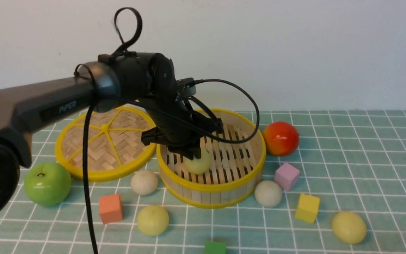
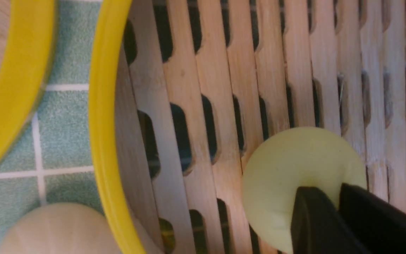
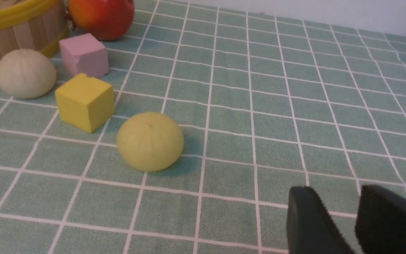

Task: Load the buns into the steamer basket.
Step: Use the left arm to put the steamed stuffed bun into the steamer, then use the left arm to grab a steamed stuffed bun

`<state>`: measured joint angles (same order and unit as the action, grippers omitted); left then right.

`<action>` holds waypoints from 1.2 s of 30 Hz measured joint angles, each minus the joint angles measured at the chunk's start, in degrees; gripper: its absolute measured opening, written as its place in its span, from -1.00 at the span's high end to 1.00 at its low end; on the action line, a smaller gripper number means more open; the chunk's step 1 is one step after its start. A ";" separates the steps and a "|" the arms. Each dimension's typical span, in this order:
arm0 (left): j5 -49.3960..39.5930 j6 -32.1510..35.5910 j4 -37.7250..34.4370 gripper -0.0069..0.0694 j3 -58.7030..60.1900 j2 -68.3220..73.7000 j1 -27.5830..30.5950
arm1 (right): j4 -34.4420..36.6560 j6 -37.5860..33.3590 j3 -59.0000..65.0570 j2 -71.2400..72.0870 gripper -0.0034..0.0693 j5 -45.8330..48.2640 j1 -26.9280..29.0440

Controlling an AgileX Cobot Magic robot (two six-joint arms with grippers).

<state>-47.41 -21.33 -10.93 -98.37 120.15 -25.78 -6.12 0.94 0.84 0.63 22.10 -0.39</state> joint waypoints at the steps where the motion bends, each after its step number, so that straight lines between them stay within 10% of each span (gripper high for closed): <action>1: -1.09 -0.35 0.45 0.41 -0.74 0.00 0.00 | 0.00 0.00 0.00 0.00 0.25 0.00 0.00; 10: -15.63 -3.76 14.42 -0.22 -7.43 -6.61 -0.10 | 0.00 0.00 0.00 0.00 0.25 0.00 0.00; 18: -16.76 -11.27 23.99 0.00 3.02 -13.77 -0.10 | 0.00 0.00 0.00 0.00 0.25 0.00 0.00; 36: -8.21 -7.92 12.96 0.09 8.60 -4.10 5.58 | 0.00 0.00 0.00 0.00 0.25 0.00 0.00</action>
<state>-55.62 -29.25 2.04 -89.77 116.05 -20.21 -6.12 0.94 0.84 0.63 22.10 -0.39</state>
